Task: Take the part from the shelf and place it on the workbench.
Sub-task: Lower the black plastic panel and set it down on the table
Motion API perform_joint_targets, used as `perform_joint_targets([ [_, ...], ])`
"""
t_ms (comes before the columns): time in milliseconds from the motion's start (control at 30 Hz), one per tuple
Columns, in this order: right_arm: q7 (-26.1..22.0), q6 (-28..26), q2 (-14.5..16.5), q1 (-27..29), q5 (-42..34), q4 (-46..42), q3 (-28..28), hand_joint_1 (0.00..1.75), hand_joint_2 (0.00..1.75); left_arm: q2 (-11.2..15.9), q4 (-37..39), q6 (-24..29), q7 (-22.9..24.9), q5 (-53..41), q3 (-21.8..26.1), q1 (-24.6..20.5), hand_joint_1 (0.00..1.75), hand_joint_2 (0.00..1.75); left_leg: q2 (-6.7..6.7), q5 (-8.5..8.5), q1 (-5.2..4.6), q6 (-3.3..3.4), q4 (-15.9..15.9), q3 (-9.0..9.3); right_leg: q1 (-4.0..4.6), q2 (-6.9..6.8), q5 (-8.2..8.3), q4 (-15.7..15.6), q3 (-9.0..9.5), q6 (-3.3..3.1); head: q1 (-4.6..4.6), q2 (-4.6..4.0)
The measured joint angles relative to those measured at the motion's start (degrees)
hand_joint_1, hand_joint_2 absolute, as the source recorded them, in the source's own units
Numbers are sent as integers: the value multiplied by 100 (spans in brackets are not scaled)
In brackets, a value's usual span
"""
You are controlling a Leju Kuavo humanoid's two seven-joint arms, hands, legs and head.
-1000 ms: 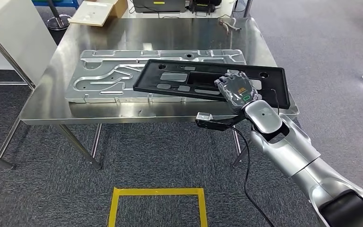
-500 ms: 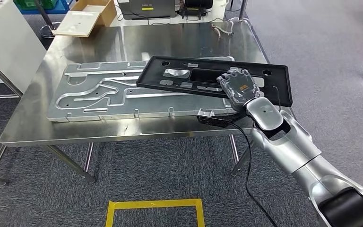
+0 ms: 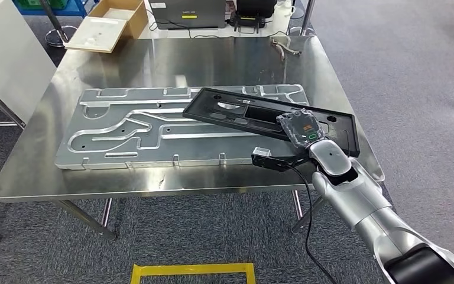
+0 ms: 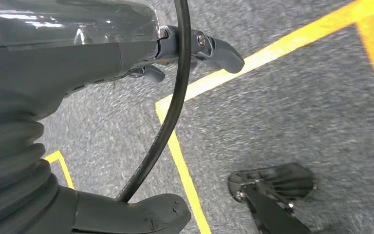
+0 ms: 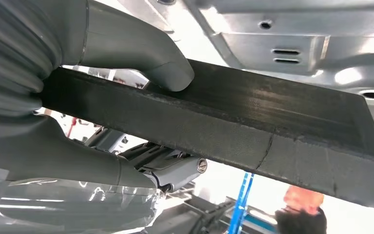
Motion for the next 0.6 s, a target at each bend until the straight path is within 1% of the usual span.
perform_joint_targets([
  [33, -5, -14, 32, 6, -5, 53, -26, 175, 175, -1, -1, -3, 1, 0, -2, 1, 0, 175, 7, -67, -7, -32, 4, 69, 27, -41, 273, -348, 70, -29, 0, 0],
  [67, -7, -27, 68, 5, -9, 101, -50, 175, 175, -1, -1, -2, 1, 0, -3, -5, 0, 175, 19, -127, -13, -70, -1, 110, 53, -73, 465, -594, 126, -61, -1, 0],
  [100, -8, -38, 99, 9, -12, 143, -72, 175, 175, 0, -1, 0, 3, 0, -4, -10, 0, 175, 31, -168, -19, -110, -6, 149, 74, -95, 563, -724, 154, -91, 0, 0],
  [133, -9, -45, 123, 12, -14, 182, -86, 175, 175, 1, -1, 2, 6, 0, -5, -15, 0, 175, 47, -193, -29, -150, -8, 184, 90, -97, 559, -771, 169, -121, -2, 0],
  [167, -13, -45, 136, 18, -15, 201, -90, 175, 175, 1, -1, 3, 10, -1, -6, -24, 0, 175, 63, -204, -32, -180, 2, 200, 82, -80, 547, -787, 209, -153, -2, 0],
  [200, -16, -45, 139, 21, -14, 217, -94, 175, 175, 1, -2, 4, 14, -5, -6, -29, 0, 175, 76, -200, -31, -205, 79, 193, 75, -73, 533, -809, 256, -187, -2, 0],
  [233, -19, -45, 135, 16, -12, 234, -96, 175, 175, 1, -2, 5, 16, -14, -7, -36, 0, 175, 87, -200, -30, -227, 244, 114, 71, -71, 503, -831, 311, -222, -4, 0],
  [267, -25, -48, 126, 8, -8, 259, -98, 175, 175, 1, -3, 4, 17, -24, -9, -46, 0, 175, 92, -232, -23, -248, 517, -38, 68, -73, 469, -850, 372, -257, -3, 0],
  [300, -31, -53, 116, 2, 1, 302, -100, 175, 175, 1, -3, 2, 25, -36, -12, -53, 0, 175, 95, -316, -19, -273, 864, -255, 74, -80, 425, -858, 430, -286, -3, 0],
  [333, -44, -58, 106, -2, 13, 362, -101, 175, 175, 1, -3, -1, 35, -50, -17, -57, 0, 175, 98, -455, -18, -294, 1209, -497, 84, -84, 373, -862, 486, -308, -3, 0],
  [367, -63, -64, 100, -3, 30, 438, -100, 175, 175, 1, -3, -4, 50, -67, -24, -61, 0, 175, 98, -612, -17, -311, 1472, -719, 96, -85, 317, -862, 549, -322, -2, 0],
  [400, -88, -68, 99, -2, 48, 523, -99, 175, 175, 1, -3, -8, 67, -84, -31, -62, 0, 175, 98, -726, -18, -317, 1591, -879, 110, -83, 259, -862, 621, -326, -3, 0],
  [433, -114, -70, 99, -7, 64, 610, -98, 175, 175, 1, -3, -11, 81, -101, -37, -67, 0, 175, 98, -736, -21, -310, 1544, -962, 124, -80, 200, -862, 697, -328, -2, 0],
  [467, -138, -73, 99, -24, 76, 706, -94, 175, 175, 1, -3, -16, 95, -120, -40, -77, 0, 175, 96, -598, -29, -289, 1325, -969, 137, -80, 138, -861, 784, -325, -2, 0],
  [500, -162, -75, 99, -52, 82, 806, -87, 175, 175, 2, -3, -21, 108, -133, -44, -90, 0, 175, 86, -316, -44, -254, 989, -923, 147, -88, 77, -862, 861, -320, -2, 0],
  [533, -183, -82, 99, -105, 89, 923, -69, 175, 175, 4, -4, -25, 125, -145, -47, -106, 0, 175, 63, 36, -62, -211, 600, -879, 159, -93, 18, -841, 930, -309, -2, 0],
  [567, -200, -88, 99, -172, 94, 1041, -41, 175, 175, 5, -4, -27, 138, -153, -51, -125, 0, 175, 39, 336, -90, -168, 298, -838, 173, -96, -35, -822, 974, -288, -2, 0],
  [600, -215, -93, 99, -239, 100, 1150, -7, 175, 175, 5, -6, -25, 150, -155, -55, -145, 0, 175, 9, 553, -115, -129, 114, -819, 183, -96, -82, -805, 994, -260, -2, 0],
])
